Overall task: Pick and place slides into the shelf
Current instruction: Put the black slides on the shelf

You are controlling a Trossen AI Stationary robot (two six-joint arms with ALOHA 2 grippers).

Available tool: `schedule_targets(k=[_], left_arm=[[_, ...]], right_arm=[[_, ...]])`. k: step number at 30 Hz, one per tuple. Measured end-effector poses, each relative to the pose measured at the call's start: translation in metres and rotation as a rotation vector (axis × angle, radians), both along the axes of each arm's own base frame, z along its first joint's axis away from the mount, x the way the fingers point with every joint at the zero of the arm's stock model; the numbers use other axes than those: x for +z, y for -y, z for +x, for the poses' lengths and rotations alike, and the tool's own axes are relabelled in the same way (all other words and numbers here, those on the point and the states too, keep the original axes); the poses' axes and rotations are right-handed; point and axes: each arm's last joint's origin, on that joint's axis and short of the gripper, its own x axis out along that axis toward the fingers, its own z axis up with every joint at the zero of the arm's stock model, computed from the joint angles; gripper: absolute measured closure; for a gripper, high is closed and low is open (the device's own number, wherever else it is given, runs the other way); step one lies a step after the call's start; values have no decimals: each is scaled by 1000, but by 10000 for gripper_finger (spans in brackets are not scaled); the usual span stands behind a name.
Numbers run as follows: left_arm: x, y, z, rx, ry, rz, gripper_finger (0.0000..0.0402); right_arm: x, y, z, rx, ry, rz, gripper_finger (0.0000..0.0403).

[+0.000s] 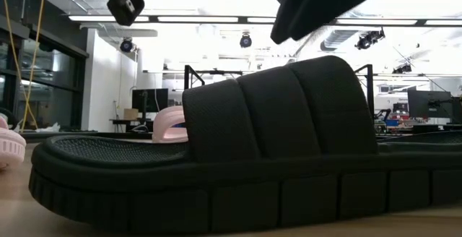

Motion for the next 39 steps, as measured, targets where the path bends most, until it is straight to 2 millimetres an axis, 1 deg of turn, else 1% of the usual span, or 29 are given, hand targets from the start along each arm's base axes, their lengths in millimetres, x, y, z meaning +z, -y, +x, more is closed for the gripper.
schedule_targets(k=[7,9,12,17,21,27,33,39], left_arm=[[0,9,-1,3,5,8,234],[0,9,-1,10,6,10,234],[1,9,-1,17,9,10,234],[1,9,-1,17,9,9,234],[1,9,-1,17,9,9,234],[1,9,-1,19,9,10,234],[1,9,-1,19,9,10,234],[1,9,-1,19,10,11,234]], right_arm=[[-11,-17,-4,14,5,-51,298],[-14,-21,-5,16,6,-49,290],[-17,-28,-4,20,36,-51,264],[-20,-38,-5,66,61,-72,206],[-25,-45,-8,101,54,-101,180],[-37,-50,-8,137,47,-174,174],[-48,-49,0,153,52,-200,174],[-47,-46,4,148,72,-192,174]])
